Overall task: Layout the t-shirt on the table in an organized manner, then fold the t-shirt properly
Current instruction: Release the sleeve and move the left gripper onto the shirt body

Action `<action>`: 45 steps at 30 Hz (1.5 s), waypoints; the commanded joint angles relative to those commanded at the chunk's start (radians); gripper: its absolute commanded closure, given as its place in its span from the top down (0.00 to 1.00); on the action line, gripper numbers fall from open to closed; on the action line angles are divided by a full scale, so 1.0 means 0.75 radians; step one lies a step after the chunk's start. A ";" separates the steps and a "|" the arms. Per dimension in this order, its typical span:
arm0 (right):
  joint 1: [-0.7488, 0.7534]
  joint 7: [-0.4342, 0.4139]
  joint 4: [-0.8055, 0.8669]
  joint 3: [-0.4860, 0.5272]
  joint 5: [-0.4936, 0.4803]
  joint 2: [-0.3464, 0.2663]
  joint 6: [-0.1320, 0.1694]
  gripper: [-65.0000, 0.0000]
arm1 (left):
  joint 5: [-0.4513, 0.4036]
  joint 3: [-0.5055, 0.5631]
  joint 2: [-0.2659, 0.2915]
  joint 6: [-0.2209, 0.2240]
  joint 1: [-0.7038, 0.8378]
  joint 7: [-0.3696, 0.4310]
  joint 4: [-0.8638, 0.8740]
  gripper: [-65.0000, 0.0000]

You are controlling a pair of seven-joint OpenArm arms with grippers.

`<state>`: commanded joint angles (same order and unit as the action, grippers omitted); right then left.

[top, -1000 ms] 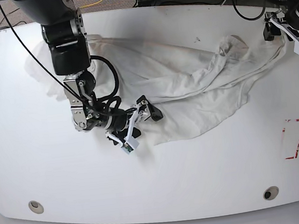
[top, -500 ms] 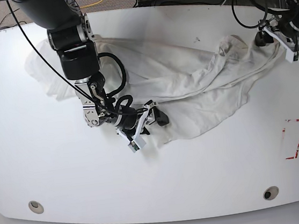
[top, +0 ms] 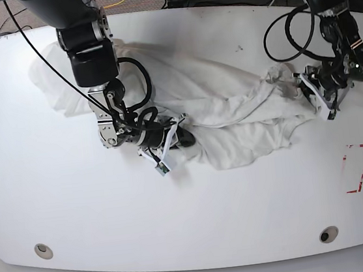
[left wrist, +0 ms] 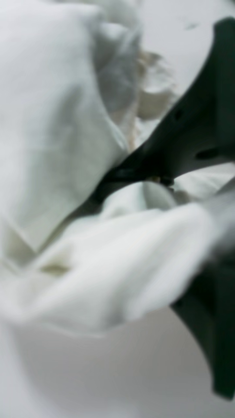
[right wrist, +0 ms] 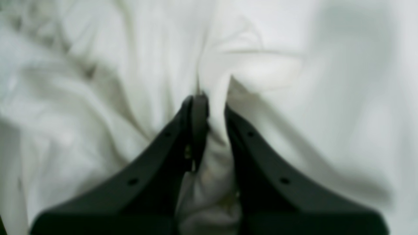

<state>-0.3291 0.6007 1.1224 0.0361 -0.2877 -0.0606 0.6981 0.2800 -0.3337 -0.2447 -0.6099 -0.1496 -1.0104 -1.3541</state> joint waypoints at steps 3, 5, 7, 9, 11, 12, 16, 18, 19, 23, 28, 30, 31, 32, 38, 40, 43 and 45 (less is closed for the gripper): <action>0.086 0.088 0.186 -0.065 0.008 -0.002 0.000 0.00 | -0.025 0.043 0.000 -0.002 -0.049 0.055 0.023 0.04; 0.160 0.158 0.325 -0.110 0.008 -0.002 0.000 0.00 | -0.029 0.068 -0.004 -0.004 -0.076 0.070 0.029 0.04; 0.241 0.211 0.464 -0.153 0.008 -0.006 0.000 0.00 | -0.029 0.084 -0.008 -0.008 -0.110 0.072 0.029 0.04; 0.293 0.237 0.548 -0.182 0.008 -0.006 0.000 0.00 | -0.029 0.088 -0.027 -0.008 -0.131 0.072 0.029 0.04; 0.364 0.270 0.653 -0.215 0.008 -0.006 0.000 0.00 | -0.025 0.113 -0.061 -0.008 -0.158 0.086 0.029 0.04; 0.391 0.276 0.687 -0.227 0.008 -0.006 0.000 0.00 | -0.023 0.127 -0.074 -0.010 -0.170 0.102 0.029 0.04; 0.460 0.286 0.784 -0.237 0.008 -0.006 0.000 0.01 | -0.018 0.160 -0.110 -0.010 -0.198 0.125 0.029 0.05; 0.475 0.286 0.812 -0.237 0.010 -0.006 0.000 0.10 | -0.018 0.160 -0.113 -0.012 -0.213 0.125 0.023 0.11; 0.475 0.286 0.814 -0.237 0.010 -0.006 0.000 0.13 | -0.018 0.160 -0.113 -0.012 -0.215 0.125 0.023 0.14; 0.475 0.282 0.822 -0.237 0.010 -0.006 0.000 0.49 | -0.018 0.153 -0.113 -0.084 -0.235 0.125 0.020 0.40; 0.446 0.276 0.822 -0.235 0.010 -0.006 -0.060 0.75 | -0.016 0.125 -0.113 -0.118 -0.237 0.086 -0.014 0.66; 0.426 0.276 0.816 -0.233 0.010 -0.006 -0.062 0.76 | -0.016 0.074 -0.106 -0.118 -0.233 0.025 -0.074 0.67; 0.415 0.276 0.814 -0.233 0.010 -0.006 -0.064 0.76 | -0.008 0.049 -0.104 -0.118 -0.229 -0.016 -0.115 0.67; 0.413 0.276 0.814 -0.233 0.010 -0.006 -0.064 0.76 | -0.002 0.047 -0.102 -0.118 -0.225 -0.031 -0.127 0.67; 0.372 0.276 0.810 -0.231 0.010 -0.006 -0.064 0.76 | 0.211 0.037 -0.102 -0.118 -0.117 -0.231 -0.305 0.67; 0.348 0.276 0.786 -0.231 0.010 -0.006 -0.064 0.76 | 0.280 0.037 -0.055 -0.118 -0.035 -0.270 -0.374 0.67; 0.325 0.276 0.745 -0.231 0.010 -0.006 -0.062 0.76 | 0.299 0.041 0.008 -0.118 0.061 -0.278 -0.460 0.67; 0.311 0.276 0.724 -0.231 0.010 -0.010 -0.062 0.76 | 0.299 0.049 0.057 -0.118 0.131 -0.278 -0.511 0.67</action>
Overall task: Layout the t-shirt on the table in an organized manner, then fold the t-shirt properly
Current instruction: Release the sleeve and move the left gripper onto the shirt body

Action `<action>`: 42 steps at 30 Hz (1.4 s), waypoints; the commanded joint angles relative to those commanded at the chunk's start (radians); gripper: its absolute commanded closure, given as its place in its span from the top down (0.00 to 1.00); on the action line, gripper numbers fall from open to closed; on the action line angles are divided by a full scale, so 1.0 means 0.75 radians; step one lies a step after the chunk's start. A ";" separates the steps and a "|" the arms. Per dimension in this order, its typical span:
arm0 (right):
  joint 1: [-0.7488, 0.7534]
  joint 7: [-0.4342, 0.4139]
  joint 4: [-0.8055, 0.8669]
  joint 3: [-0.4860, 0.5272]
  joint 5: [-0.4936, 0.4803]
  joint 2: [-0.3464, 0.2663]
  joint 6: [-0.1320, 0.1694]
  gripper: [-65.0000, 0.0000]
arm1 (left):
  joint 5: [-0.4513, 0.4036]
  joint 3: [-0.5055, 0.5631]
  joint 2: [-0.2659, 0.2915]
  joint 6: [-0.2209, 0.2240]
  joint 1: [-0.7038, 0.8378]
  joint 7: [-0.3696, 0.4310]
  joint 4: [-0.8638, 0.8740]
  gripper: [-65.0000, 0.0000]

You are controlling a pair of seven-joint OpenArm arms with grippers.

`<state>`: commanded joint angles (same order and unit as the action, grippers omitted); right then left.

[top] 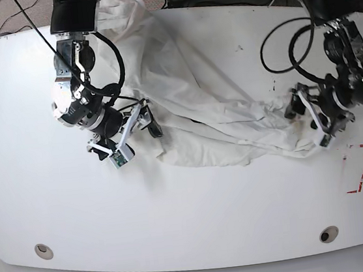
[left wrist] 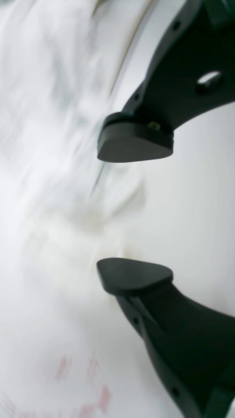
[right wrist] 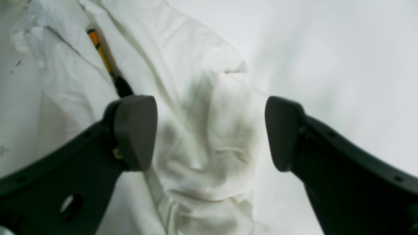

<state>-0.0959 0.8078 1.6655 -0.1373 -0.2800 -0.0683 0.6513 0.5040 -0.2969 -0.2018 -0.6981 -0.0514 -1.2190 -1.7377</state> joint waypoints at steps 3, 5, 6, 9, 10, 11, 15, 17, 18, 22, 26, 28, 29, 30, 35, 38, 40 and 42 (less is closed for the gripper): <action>-0.008 0.000 -0.023 0.000 0.000 -0.023 0.000 0.76 | -0.004 0.065 0.072 0.000 0.076 0.006 -0.039 0.67; -0.020 0.000 -0.033 0.000 0.000 -0.023 0.000 0.76 | -0.004 0.098 0.108 0.000 0.108 0.008 -0.051 0.67; -0.020 0.000 -0.033 0.000 0.000 -0.025 0.000 0.76 | -0.004 0.102 0.115 0.000 0.117 0.008 -0.053 0.67; -0.020 0.000 -0.033 0.000 -0.002 -0.025 0.000 0.76 | -0.004 0.108 0.170 0.000 0.137 0.008 -0.053 0.67; -0.020 0.000 -0.033 0.000 -0.002 -0.025 0.000 0.76 | -0.004 0.108 0.186 0.000 0.141 0.008 -0.053 0.67; -0.020 0.000 -0.033 0.000 -0.002 -0.025 0.000 0.76 | -0.004 0.106 0.200 0.000 0.143 0.008 -0.055 0.67; -0.020 0.000 -0.033 0.000 -0.002 -0.025 0.002 0.76 | -0.004 0.104 0.239 0.000 0.143 0.014 -0.057 0.67; -0.020 0.000 -0.033 0.000 -0.002 -0.023 0.002 0.76 | -0.004 0.115 0.248 0.000 0.143 0.051 -0.059 0.67; -0.020 0.000 -0.033 0.000 -0.002 -0.020 0.002 0.76 | -0.006 0.137 0.239 0.000 0.143 0.094 -0.059 0.67; -0.018 0.000 -0.033 0.000 -0.002 -0.018 0.002 0.76 | -0.029 0.245 0.190 0.000 0.143 0.194 -0.059 0.67; -0.016 0.000 -0.033 0.000 -0.002 -0.020 0.002 0.76 | -0.123 0.411 0.131 0.000 0.088 0.237 -0.059 0.67; -0.016 0.000 -0.033 0.000 -0.002 -0.020 0.002 0.76 | -0.166 0.462 0.123 0.000 0.068 0.258 -0.059 0.67; -0.014 0.000 -0.033 0.000 -0.004 -0.020 0.002 0.76 | -0.194 0.491 0.117 0.000 0.057 0.268 -0.059 0.67; -0.014 0.000 -0.033 0.000 -0.004 -0.020 0.002 0.76 | -0.221 0.520 0.108 0.000 0.049 0.278 -0.059 0.67; -0.014 0.000 -0.033 0.000 -0.004 -0.018 0.002 0.76 | -0.362 0.608 0.110 0.000 0.012 0.299 -0.053 0.67; -0.014 0.000 -0.033 0.000 -0.008 -0.018 0.002 0.76 | -0.452 0.687 0.113 0.000 -0.016 0.299 -0.039 0.67; -0.014 0.000 -0.033 0.000 -0.008 -0.018 0.002 0.76 | -0.509 0.753 0.115 0.000 -0.043 0.297 -0.004 0.67; -0.014 0.000 -0.033 0.000 -0.008 -0.018 0.002 0.76 | -0.542 0.790 0.115 0.000 -0.061 0.297 0.023 0.67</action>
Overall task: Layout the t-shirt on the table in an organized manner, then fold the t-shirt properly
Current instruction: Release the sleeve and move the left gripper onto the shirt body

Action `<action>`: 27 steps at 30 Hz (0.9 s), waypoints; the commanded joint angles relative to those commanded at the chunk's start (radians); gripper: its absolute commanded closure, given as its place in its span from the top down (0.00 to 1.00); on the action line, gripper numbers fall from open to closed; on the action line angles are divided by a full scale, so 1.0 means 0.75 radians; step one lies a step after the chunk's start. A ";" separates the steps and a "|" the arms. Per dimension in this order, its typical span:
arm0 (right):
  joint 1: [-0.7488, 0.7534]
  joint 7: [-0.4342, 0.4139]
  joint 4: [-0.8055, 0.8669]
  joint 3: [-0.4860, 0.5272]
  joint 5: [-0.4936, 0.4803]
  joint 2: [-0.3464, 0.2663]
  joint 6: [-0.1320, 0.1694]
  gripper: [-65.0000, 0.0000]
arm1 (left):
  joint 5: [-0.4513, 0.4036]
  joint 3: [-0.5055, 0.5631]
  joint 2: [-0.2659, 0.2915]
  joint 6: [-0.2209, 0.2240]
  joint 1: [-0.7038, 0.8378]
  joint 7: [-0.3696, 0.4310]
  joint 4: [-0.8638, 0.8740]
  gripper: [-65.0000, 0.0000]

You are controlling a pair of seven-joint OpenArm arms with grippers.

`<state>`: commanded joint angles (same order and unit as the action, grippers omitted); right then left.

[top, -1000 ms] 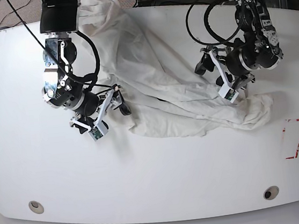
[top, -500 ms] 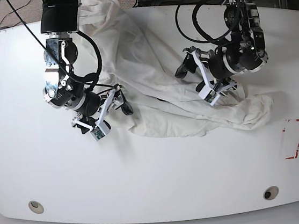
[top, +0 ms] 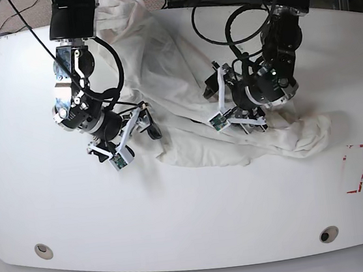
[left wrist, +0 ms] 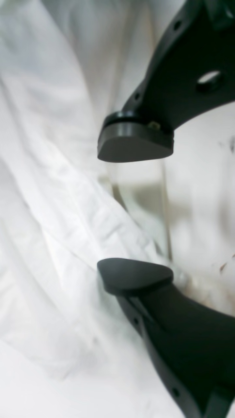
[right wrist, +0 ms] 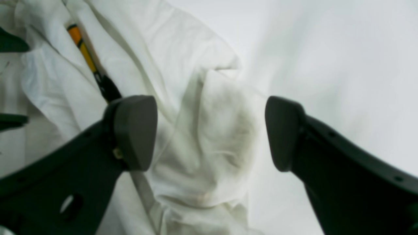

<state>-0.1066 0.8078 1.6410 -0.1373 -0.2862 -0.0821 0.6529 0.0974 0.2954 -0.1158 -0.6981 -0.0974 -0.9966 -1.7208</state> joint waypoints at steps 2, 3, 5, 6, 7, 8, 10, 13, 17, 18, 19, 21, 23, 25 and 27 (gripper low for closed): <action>0.000 0.000 0.000 0.000 0.000 0.000 0.000 0.76 | -0.020 0.031 0.000 0.000 -0.018 0.002 0.031 0.67; 0.000 0.000 0.000 0.000 0.000 0.000 0.000 0.76 | -0.027 0.043 0.000 0.000 -0.029 0.002 0.043 0.67; 0.000 0.000 0.000 0.000 0.000 0.000 0.002 0.76 | -0.033 0.072 0.002 0.000 -0.051 0.004 0.078 0.67; 0.000 0.000 0.000 0.000 0.000 0.002 0.002 0.76 | -0.033 0.086 0.002 0.000 -0.068 0.004 0.094 0.67; 0.000 0.000 0.000 0.000 0.000 0.002 0.002 0.76 | -0.033 0.096 0.002 0.000 -0.080 0.004 0.108 0.66; 0.000 0.000 0.000 0.000 0.000 0.002 0.002 0.76 | -0.033 0.117 0.002 0.000 -0.096 0.004 0.131 0.64; 0.000 0.000 0.000 0.000 0.000 0.002 0.002 0.76 | -0.033 0.137 0.002 0.000 -0.119 0.006 0.160 0.59; 0.000 0.000 0.000 0.000 0.000 0.002 0.002 0.76 | -0.033 0.172 0.004 0.000 -0.160 0.010 0.227 0.40; 0.000 0.000 0.000 0.000 -0.002 0.002 0.002 0.76 | -0.035 0.184 0.004 0.000 -0.190 0.055 0.297 0.18; 0.000 0.000 0.000 0.000 -0.002 0.002 0.002 0.76 | -0.035 0.182 0.004 0.000 -0.194 0.061 0.303 0.13; 0.000 0.000 0.000 -0.002 -0.002 0.002 0.002 0.76 | -0.035 0.180 0.004 0.000 -0.194 0.063 0.303 0.10; 0.000 0.000 0.000 -0.004 0.000 0.002 0.002 0.76 | -0.033 0.178 0.002 0.000 -0.190 0.065 0.297 0.04; -0.002 0.000 0.000 -0.004 0.004 0.002 0.002 0.76 | -0.033 0.176 -0.004 0.000 -0.190 0.065 0.266 0.00; -0.006 -0.002 -0.004 -0.006 0.006 0.002 -0.002 0.76 | -0.033 0.164 -0.047 0.000 -0.178 0.063 0.190 0.00; -0.008 -0.002 -0.020 -0.006 0.006 0.000 -0.004 0.76 | -0.031 0.153 -0.080 0.000 -0.147 0.059 0.135 0.00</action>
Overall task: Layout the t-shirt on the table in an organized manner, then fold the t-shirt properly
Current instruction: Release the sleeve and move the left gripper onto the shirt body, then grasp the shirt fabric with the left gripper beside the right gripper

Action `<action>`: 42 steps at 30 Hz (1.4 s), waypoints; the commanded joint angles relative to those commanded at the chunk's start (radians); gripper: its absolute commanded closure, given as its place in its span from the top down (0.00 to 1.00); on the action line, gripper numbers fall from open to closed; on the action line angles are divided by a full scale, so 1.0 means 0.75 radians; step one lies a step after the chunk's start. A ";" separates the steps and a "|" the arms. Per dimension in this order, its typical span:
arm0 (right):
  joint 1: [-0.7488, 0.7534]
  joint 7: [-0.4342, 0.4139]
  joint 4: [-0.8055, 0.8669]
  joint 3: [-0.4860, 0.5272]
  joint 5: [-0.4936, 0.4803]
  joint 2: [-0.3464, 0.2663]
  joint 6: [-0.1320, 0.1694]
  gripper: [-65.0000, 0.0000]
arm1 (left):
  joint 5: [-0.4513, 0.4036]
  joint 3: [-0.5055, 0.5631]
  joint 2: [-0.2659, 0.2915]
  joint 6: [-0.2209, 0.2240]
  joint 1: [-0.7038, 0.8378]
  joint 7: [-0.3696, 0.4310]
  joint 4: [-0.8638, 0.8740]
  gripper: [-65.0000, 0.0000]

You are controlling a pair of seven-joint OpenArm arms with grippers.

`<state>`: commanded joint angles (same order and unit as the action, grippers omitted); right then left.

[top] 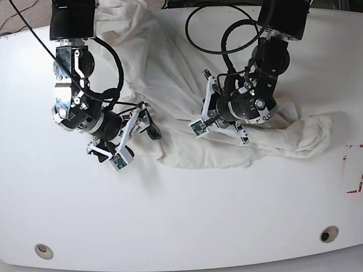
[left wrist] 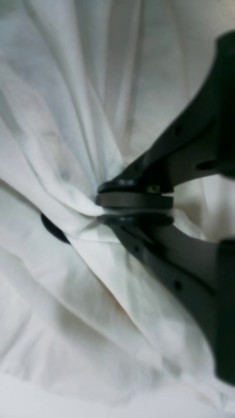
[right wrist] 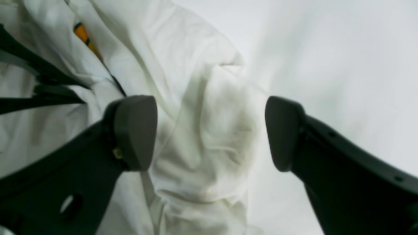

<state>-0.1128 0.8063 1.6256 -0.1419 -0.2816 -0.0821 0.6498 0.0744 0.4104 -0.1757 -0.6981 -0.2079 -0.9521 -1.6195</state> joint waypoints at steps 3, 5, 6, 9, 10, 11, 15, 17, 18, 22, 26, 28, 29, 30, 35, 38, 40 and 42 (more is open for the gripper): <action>-0.016 -0.002 -0.031 0.000 0.000 -0.002 -0.002 0.76 | 0.004 -0.029 -0.047 0.000 0.041 -0.008 -0.088 0.01; -0.033 -0.002 -0.049 -0.002 0.000 -0.002 -0.002 0.76 | 0.006 -0.049 -0.082 0.000 0.074 -0.008 -0.139 0.01; -0.037 -0.002 -0.057 -0.002 0.000 -0.002 -0.002 0.76 | 0.006 -0.063 -0.106 0.000 0.096 -0.008 -0.170 0.01; -0.049 -0.002 -0.063 -0.002 0.000 -0.002 -0.002 0.76 | 0.006 -0.092 -0.153 0.000 0.137 -0.008 -0.211 0.01; -0.061 -0.002 -0.065 -0.002 0.000 0.000 -0.002 0.76 | 0.008 -0.115 -0.178 0.000 0.160 -0.008 -0.231 0.01; -0.065 -0.002 -0.065 0.000 0.000 0.002 -0.002 0.76 | 0.008 -0.129 -0.192 0.000 0.176 -0.008 -0.241 0.01; -0.108 -0.002 -0.070 0.004 0.000 0.008 -0.006 0.77 | 0.010 -0.180 -0.225 0.000 0.227 -0.008 -0.274 0.01; -0.147 -0.002 -0.113 0.006 0.000 0.035 -0.006 0.77 | 0.010 -0.227 -0.231 0.000 0.256 -0.008 -0.282 0.01; -0.168 -0.002 -0.139 0.006 0.000 0.049 -0.006 0.77 | 0.010 -0.245 -0.231 0.000 0.264 -0.008 -0.284 0.01; -0.278 -0.027 -0.350 0.006 0.000 0.072 -0.006 0.77 | 0.010 -0.329 -0.225 0.000 0.299 -0.008 -0.284 0.01; -0.381 -0.139 -0.601 0.033 0.000 0.102 -0.006 0.77 | 0.010 -0.342 -0.225 0.000 0.305 -0.008 -0.284 0.01; -0.417 -0.198 -0.702 0.063 0.000 0.104 -0.006 0.77 | 0.010 -0.342 -0.223 0.000 0.311 -0.008 -0.284 0.01; -0.452 -0.252 -0.781 0.098 0.000 0.106 -0.006 0.77 | 0.010 -0.342 -0.223 0.000 0.313 -0.008 -0.284 0.01; -0.481 -0.295 -0.851 0.131 0.000 0.108 -0.006 0.77 | 0.010 -0.342 -0.223 0.000 0.315 -0.008 -0.284 0.01; -0.583 -0.456 -1.123 0.235 -0.006 0.110 -0.006 0.77 | 0.010 -0.342 -0.223 0.000 0.317 -0.008 -0.284 0.01; -0.626 -0.526 -1.238 0.272 -0.006 0.113 -0.006 0.77 | 0.010 -0.342 -0.221 0.000 0.317 -0.008 -0.284 0.01; -0.644 -0.561 -1.297 0.295 -0.006 0.121 0.000 0.77 | 0.010 -0.342 -0.221 0.000 0.317 -0.008 -0.284 0.01; -0.649 -0.573 -1.311 0.307 -0.004 0.141 0.002 0.77 | 0.010 -0.342 -0.221 0.000 0.317 -0.008 -0.284 0.01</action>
<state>-0.5992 0.3767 0.6421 0.0882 -0.2846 0.0238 0.6513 0.0821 0.1542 -0.3414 -0.6981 0.0299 -0.9582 -1.8328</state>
